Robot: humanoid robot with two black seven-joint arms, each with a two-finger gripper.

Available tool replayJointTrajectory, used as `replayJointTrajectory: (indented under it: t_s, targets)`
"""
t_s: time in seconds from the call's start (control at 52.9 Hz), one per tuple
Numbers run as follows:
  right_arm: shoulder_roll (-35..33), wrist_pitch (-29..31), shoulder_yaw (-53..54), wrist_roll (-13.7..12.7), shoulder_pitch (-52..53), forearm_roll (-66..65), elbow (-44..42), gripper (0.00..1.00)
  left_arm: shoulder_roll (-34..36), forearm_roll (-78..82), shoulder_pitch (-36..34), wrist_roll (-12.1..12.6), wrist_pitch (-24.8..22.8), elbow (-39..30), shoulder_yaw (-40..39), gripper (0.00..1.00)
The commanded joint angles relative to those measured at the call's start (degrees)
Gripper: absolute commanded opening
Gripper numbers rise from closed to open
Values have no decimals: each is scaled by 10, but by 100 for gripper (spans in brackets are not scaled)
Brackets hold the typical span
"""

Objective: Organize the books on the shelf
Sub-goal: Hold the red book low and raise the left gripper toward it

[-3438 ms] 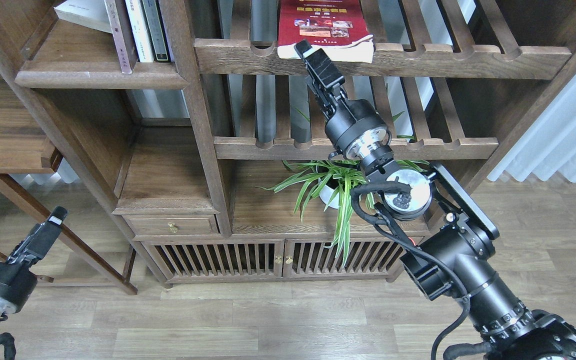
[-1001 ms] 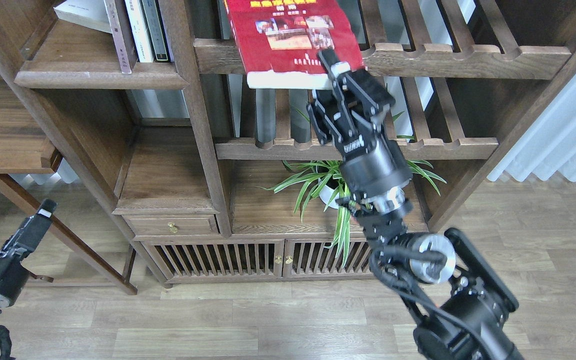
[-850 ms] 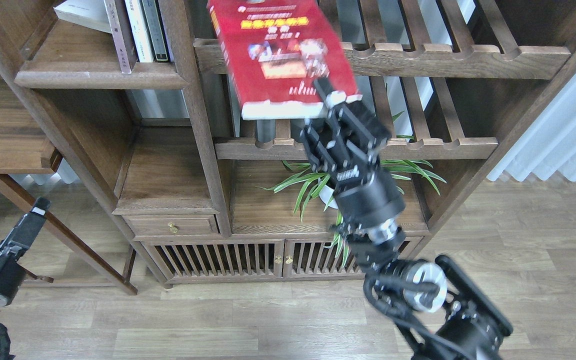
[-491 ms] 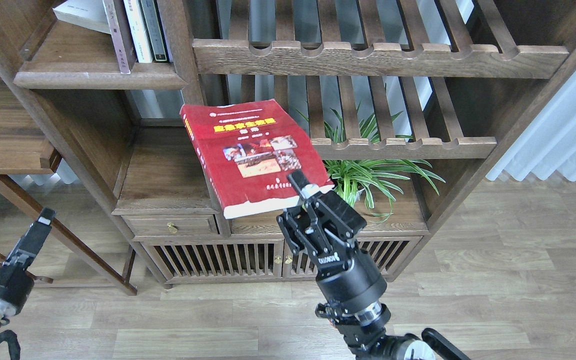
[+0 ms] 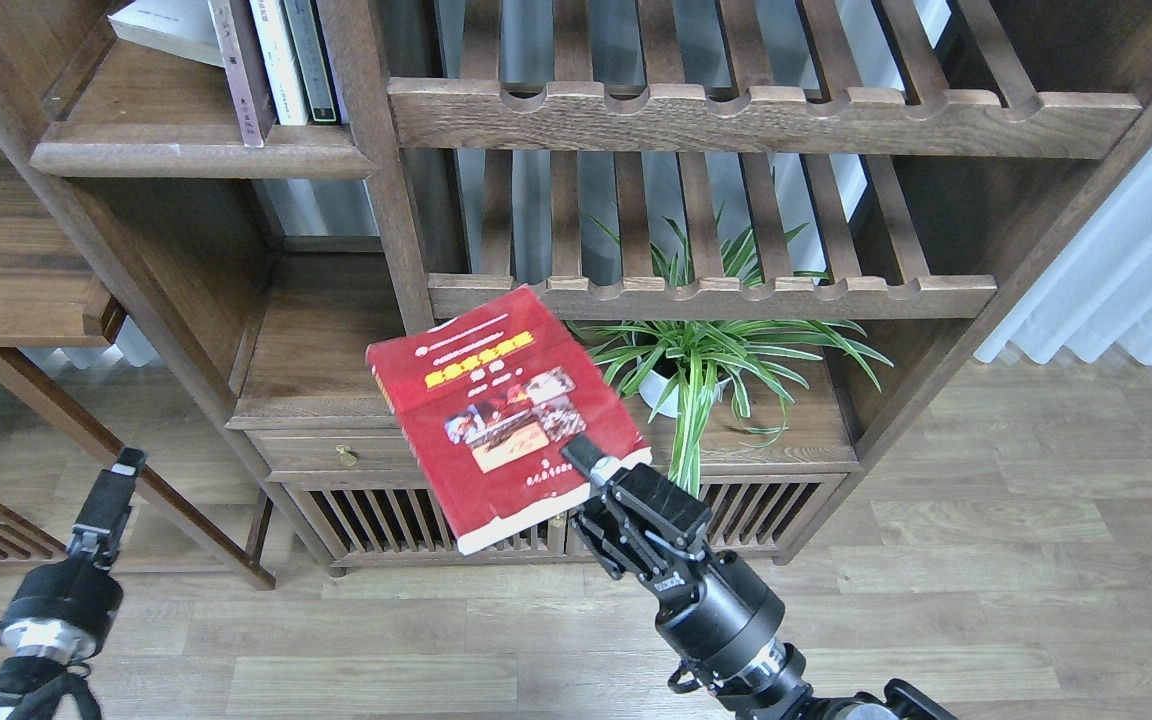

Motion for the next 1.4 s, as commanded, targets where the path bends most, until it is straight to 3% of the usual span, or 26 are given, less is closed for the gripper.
replayJointTrajectory:
  t_s: [0.0, 0.151, 0.397, 0.68, 0.793, 1.001, 1.058, 1.379]
  targets:
    - [6, 0, -8, -24, 6, 0, -27, 8, -1, -26, -15, -2, 0, -30, 27, 100]
    - [33, 0, -7, -49, 13, 1, -54, 9, -17, -38, -50, -4, 0, -33, 66, 100]
    - [54, 0, -9, -62, 13, 0, -63, 9, -22, -39, -57, -6, 0, -90, 101, 100]
    - [58, 0, -6, -63, 16, 0, -74, 9, -7, -41, -51, -54, 0, -145, 113, 99]
    - [59, 0, 0, -63, 28, 1, -81, 9, 40, -52, -52, -65, 0, -147, 124, 98]
    - [57, 0, 17, -63, 41, 16, -81, 9, 120, -40, -51, -54, 0, -83, 49, 100]
    - [59, 0, 19, -63, 41, 16, -81, 9, 161, -30, -35, -37, 0, -63, 36, 100]
    - [62, 0, 22, -66, 36, 16, -80, 8, 90, -23, -21, -31, 0, 8, 59, 100]
